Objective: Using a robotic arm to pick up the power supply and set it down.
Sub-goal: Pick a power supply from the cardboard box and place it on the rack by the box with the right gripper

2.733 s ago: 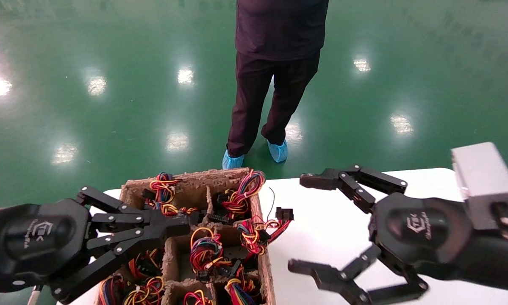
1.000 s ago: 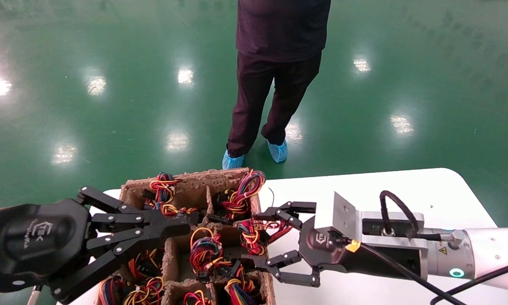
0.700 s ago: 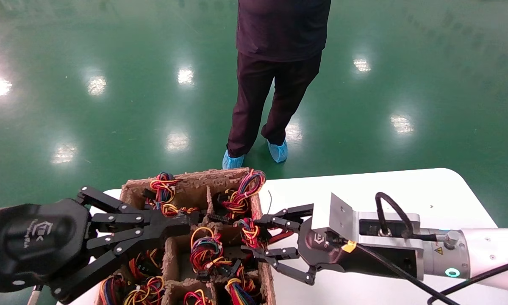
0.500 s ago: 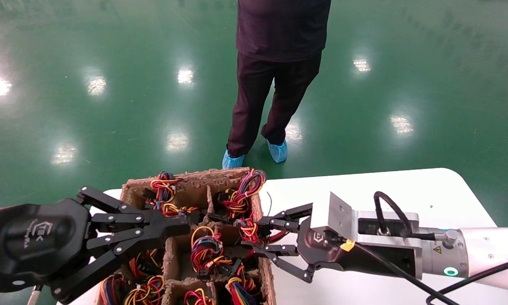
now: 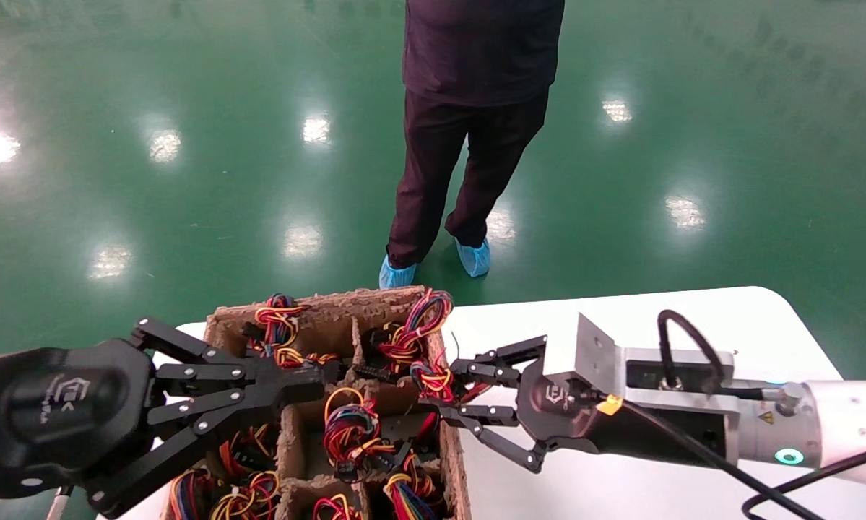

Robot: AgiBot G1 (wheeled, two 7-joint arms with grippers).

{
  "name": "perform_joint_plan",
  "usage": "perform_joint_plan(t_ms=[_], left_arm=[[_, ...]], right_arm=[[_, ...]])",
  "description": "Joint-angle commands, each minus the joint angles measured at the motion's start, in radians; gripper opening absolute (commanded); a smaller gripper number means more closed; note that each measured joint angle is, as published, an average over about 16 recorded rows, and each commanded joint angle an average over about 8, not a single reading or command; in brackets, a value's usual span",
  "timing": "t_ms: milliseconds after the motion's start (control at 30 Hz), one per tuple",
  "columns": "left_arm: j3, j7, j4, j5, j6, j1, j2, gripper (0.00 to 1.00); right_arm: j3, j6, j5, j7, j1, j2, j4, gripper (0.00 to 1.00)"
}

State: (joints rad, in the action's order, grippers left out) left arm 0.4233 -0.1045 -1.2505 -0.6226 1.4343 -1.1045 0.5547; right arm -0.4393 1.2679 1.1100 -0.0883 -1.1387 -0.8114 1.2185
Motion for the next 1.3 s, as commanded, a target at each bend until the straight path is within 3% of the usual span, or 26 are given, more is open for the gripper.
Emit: perform_joint_plan(t_ms=[33,267,567,800,1300], left_arm=[[0.0,0.0,0.0,0.0,0.0,0.0,0.0,0.0],[0.0,0.0,0.0,0.0,0.0,0.0,0.0,0.0],[0.0,0.0,0.0,0.0,0.0,0.0,0.0,0.0],[0.0,0.0,0.0,0.0,0.0,0.0,0.0,0.0],[0.0,0.0,0.0,0.0,0.0,0.0,0.0,0.0]], right_arm=[[0.004,0.003,-0.005,-0.006,-0.003,0.007,0.013,0.0],[0.027,0.001,-0.049,-0.056,-0.013,0.029,0.057,0.0],[0.079,0.003,-0.19,-0.178,-0.033,0.041,0.056,0.0],[0.114,0.001,-0.263,-0.219,-0.046,0.05,0.058,0.0],[0.2,-0.1,-0.407,-0.295,-0.063,0.031,0.029,0.0]])
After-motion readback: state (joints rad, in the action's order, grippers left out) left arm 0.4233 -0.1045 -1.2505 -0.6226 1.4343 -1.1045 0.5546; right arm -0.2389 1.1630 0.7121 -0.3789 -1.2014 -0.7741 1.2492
